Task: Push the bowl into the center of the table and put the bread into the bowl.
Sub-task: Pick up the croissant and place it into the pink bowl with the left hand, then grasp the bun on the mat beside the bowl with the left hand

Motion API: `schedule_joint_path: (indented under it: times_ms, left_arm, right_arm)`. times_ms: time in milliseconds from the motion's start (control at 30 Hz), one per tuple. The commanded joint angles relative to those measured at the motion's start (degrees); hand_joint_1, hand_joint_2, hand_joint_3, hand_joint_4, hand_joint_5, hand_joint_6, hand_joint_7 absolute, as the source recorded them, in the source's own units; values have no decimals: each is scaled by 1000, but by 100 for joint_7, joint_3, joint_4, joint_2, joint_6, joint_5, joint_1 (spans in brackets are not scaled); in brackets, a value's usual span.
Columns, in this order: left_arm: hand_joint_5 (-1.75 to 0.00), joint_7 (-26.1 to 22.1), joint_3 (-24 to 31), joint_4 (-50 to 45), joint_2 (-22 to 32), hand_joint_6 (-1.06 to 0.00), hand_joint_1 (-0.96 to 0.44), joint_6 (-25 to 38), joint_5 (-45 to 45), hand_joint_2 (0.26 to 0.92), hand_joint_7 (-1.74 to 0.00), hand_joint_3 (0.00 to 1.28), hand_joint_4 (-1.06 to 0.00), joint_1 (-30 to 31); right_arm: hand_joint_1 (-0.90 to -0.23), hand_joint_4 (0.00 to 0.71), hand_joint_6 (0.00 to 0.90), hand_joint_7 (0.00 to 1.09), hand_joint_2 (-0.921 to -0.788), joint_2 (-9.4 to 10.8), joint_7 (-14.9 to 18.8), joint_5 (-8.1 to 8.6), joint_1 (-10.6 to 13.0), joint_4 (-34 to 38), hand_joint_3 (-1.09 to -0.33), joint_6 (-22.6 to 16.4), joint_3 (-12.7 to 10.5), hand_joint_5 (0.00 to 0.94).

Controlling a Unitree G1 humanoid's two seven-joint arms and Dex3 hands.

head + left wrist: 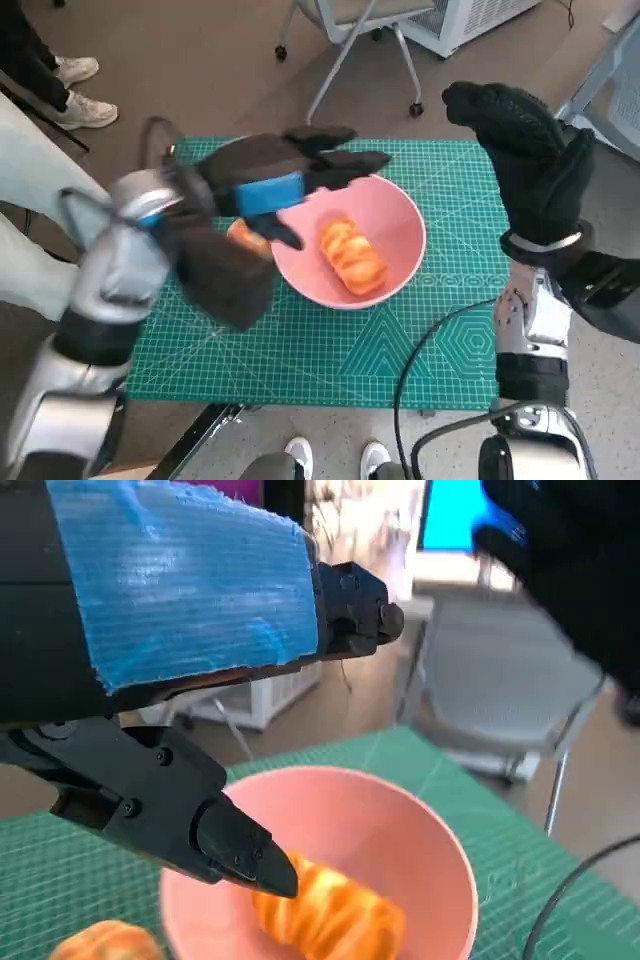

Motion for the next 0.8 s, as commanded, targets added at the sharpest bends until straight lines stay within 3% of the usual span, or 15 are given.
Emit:
schedule_joint_path:
  times_ms: [33, 300, 800]
  left_arm:
    - [1, 60, 367, -321, 273, -130, -314, -17, -237, 761, -34, 0, 1, 344]
    - [1, 186, 619, -299, 545, -122, -276, 33, -198, 754, -32, 1, 1, 756]
    - [1, 400, 590, 87, 659, -97, -290, 415, 33, 759, -18, 3, 1, 1091]
  right_arm:
    - [-663, 168, 12, 517, -921, -18, 37, 72, 145, 8, -654, 98, 19, 1]
    - [-669, 166, 11, 515, -921, -4, 33, 75, 145, 5, -648, 134, 26, 0]
    - [-683, 163, 6, 519, -921, 16, 47, 79, 124, 22, -652, 199, 43, 0]
